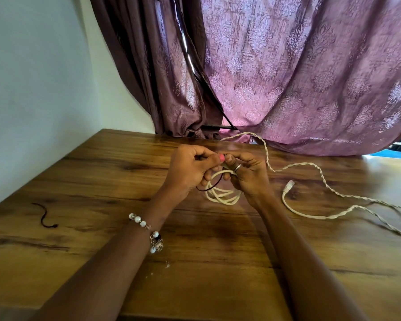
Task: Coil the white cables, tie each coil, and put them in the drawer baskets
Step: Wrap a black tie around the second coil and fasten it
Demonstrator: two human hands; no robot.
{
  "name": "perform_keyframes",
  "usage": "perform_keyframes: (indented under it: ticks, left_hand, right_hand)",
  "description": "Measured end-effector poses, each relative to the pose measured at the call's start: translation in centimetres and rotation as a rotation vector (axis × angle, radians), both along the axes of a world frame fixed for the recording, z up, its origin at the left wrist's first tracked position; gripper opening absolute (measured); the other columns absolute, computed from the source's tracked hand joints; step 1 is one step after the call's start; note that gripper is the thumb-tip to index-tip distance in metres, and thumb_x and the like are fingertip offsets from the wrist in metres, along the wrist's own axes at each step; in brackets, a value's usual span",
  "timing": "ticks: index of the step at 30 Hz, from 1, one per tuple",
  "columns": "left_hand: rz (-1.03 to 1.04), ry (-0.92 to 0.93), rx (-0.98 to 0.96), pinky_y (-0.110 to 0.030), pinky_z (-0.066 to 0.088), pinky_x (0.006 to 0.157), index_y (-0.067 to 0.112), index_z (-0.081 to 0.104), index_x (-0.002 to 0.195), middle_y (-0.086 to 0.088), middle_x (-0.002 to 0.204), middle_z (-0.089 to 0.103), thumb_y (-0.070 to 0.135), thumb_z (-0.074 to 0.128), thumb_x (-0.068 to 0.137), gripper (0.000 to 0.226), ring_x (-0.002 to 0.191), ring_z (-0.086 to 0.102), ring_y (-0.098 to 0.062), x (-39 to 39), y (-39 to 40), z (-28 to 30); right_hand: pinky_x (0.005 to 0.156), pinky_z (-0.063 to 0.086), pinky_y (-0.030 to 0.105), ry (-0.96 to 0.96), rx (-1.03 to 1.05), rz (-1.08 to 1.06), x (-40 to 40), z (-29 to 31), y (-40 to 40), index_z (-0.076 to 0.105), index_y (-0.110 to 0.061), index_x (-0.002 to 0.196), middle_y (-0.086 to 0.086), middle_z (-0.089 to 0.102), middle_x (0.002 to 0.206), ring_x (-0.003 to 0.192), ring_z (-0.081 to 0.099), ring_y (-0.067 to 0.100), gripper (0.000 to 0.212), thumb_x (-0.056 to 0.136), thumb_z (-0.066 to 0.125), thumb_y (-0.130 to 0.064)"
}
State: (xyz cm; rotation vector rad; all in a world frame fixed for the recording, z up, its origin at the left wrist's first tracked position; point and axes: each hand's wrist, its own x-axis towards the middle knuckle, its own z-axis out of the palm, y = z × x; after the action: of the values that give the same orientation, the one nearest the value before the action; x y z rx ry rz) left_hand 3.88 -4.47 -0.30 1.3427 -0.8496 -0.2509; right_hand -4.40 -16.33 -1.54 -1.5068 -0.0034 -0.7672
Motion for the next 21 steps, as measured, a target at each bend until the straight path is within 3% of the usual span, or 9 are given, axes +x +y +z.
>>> perform_keyframes:
  ticks: [3,6,9,12,15,21]
  left_hand:
    - [-0.022,0.054,-0.028,-0.022,0.045,0.037,0.003,0.065,0.078,-0.005,0.053,0.063,0.009,0.072,0.081,0.01,0.037,0.053,-0.014,-0.4,-0.1,-0.1]
    - [0.044,0.082,-0.071,-0.027,0.049,0.04,0.009,0.05,0.09,-0.012,0.062,0.065,0.008,0.077,0.076,0.03,0.04,0.059,-0.021,-0.2,-0.1,-0.2]
    - [-0.034,0.097,-0.109,-0.026,0.049,0.04,0.006,0.041,0.1,-0.015,0.063,0.063,0.004,0.075,0.076,0.041,0.041,0.06,-0.021,0.0,0.3,-0.1]
    - [-0.141,0.05,-0.101,-0.026,0.051,0.041,0.007,0.045,0.108,-0.008,0.059,0.065,0.002,0.073,0.076,0.042,0.044,0.063,-0.019,-0.2,0.3,0.1]
    - [-0.151,-0.014,-0.106,-0.026,0.053,0.047,0.012,0.052,0.109,-0.01,0.063,0.065,0.005,0.075,0.074,0.042,0.048,0.063,-0.02,0.0,0.0,-0.2]
    - [-0.121,-0.021,-0.102,-0.02,0.053,0.048,0.011,0.064,0.107,-0.002,0.066,0.071,0.003,0.071,0.078,0.03,0.048,0.063,-0.011,-0.2,-0.4,-0.5]
  right_hand:
    - [0.04,0.038,0.011,-0.021,-0.005,0.012,0.3,-0.3,-0.3,0.064,0.006,0.101,-0.001,0.069,0.06,0.048,0.058,0.002,0.018,0.089,0.051,0.008]
    - [0.044,0.042,0.014,-0.048,-0.053,0.037,0.3,-0.3,-0.6,0.073,-0.006,0.085,0.0,0.069,0.06,0.05,0.059,0.005,0.023,0.086,0.053,0.007]
    - [0.046,0.043,0.015,-0.057,-0.118,0.067,0.5,-0.2,-0.5,0.076,-0.018,0.079,-0.001,0.068,0.061,0.051,0.059,0.005,0.029,0.086,0.055,0.0]
    - [0.048,0.047,0.018,-0.067,-0.149,0.015,0.6,-0.4,-0.8,0.077,-0.018,0.084,-0.003,0.071,0.066,0.054,0.061,0.006,0.03,0.086,0.056,0.003]
    - [0.045,0.042,0.01,-0.036,-0.169,-0.002,0.3,-0.4,-1.3,0.063,0.011,0.105,-0.009,0.069,0.063,0.046,0.056,-0.001,0.02,0.089,0.052,0.01]
    - [0.056,0.052,0.025,-0.01,-0.19,-0.029,0.7,-0.5,-1.9,0.074,-0.009,0.089,0.013,0.071,0.08,0.067,0.064,0.017,0.017,0.08,0.067,-0.02]
